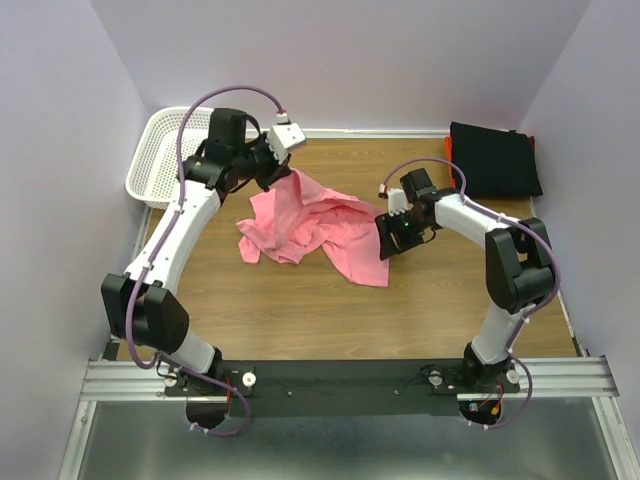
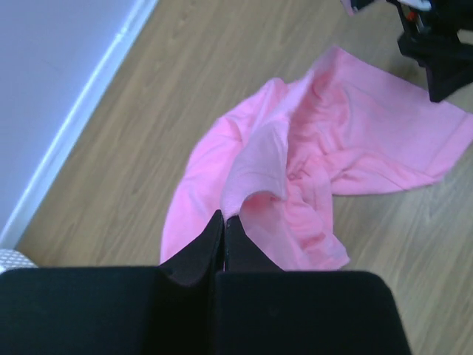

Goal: Fold and stack the t-shirts
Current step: Flatten out the tshirt

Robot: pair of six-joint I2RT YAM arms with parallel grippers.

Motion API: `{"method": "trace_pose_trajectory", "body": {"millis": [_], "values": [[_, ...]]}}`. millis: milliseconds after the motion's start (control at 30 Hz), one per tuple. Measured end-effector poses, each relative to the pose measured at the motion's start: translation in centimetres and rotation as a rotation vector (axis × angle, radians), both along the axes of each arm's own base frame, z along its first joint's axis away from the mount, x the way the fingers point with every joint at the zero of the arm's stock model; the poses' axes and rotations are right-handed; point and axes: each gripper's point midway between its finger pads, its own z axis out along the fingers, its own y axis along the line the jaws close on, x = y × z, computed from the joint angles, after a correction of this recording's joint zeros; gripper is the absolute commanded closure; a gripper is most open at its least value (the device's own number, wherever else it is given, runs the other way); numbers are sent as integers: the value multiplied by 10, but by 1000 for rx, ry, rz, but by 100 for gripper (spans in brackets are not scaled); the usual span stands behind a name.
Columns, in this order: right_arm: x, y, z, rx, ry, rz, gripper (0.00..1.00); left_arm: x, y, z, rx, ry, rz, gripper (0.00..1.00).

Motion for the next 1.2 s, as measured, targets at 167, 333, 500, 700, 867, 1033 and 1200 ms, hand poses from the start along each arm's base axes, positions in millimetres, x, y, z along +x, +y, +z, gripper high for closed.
{"method": "trace_pose_trajectory", "body": {"millis": [167,333,500,700,867,1033,1200], "values": [[-2,0,-11,-10,33,-5,32,16,16,13,-20,-36,104,100],[-5,-2,-15,-18,45,-7,36,33,38,18,-34,-53,218,100],[-13,1,-17,-28,48,9,39,42,49,22,-50,-65,272,100],[-36,28,-18,-66,39,108,40,44,49,21,-57,-65,279,100],[-39,31,-20,-114,19,121,43,46,51,22,-59,-70,286,100],[-33,19,-23,-195,-17,107,50,47,53,22,-62,-67,294,100],[-15,-9,-25,-317,-78,82,51,49,59,23,-66,-69,310,100]]}}
